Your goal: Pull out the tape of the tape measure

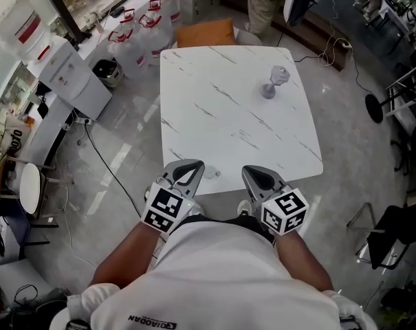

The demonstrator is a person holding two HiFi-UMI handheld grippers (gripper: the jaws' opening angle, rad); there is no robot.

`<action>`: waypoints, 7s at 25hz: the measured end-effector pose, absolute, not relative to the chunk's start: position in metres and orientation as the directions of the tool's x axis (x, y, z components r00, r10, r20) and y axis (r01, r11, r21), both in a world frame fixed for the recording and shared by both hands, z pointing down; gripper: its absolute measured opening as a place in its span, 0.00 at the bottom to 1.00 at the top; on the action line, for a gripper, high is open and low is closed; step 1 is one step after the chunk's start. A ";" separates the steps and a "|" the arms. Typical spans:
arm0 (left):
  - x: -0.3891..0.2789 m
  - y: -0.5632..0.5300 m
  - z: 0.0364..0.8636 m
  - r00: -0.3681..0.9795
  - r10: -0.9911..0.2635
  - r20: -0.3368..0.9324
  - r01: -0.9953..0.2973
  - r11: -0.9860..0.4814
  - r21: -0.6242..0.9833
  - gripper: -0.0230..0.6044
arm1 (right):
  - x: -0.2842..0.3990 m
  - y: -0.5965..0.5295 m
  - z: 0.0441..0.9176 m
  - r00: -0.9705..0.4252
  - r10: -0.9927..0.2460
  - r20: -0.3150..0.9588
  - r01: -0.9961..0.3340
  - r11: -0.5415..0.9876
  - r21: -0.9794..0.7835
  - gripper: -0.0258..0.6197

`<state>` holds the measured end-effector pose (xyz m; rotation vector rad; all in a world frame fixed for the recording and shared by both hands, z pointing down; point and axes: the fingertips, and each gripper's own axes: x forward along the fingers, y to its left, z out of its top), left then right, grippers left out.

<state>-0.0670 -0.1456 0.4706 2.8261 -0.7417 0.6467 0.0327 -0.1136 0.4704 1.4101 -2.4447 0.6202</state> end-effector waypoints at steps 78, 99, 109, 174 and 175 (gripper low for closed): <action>-0.035 -0.139 0.632 0.527 -0.257 0.810 -0.360 -0.931 -0.061 0.44 | 0.075 -0.118 0.493 -0.622 -0.642 0.447 -0.777 0.575 -0.255 0.05; -0.029 -0.126 0.735 0.407 -0.044 0.912 -0.314 -0.945 0.094 0.44 | 0.101 -0.107 0.504 -0.565 -0.673 0.477 -0.822 0.505 -0.262 0.05; -0.021 -0.128 0.719 0.439 -0.084 0.894 -0.356 -0.930 0.088 0.39 | 0.105 -0.105 0.498 -0.564 -0.686 0.460 -0.824 0.507 -0.252 0.05; -0.009 -0.175 0.370 0.768 -0.596 0.235 -0.570 -0.803 -0.174 0.39 | 0.067 -0.160 0.336 -0.662 -0.745 0.085 -0.748 0.648 -0.142 0.17; -0.008 -0.174 0.371 0.768 -0.594 0.237 -0.565 -0.804 -0.184 0.39 | 0.062 -0.160 0.336 -0.672 -0.735 0.088 -0.739 0.659 -0.140 0.17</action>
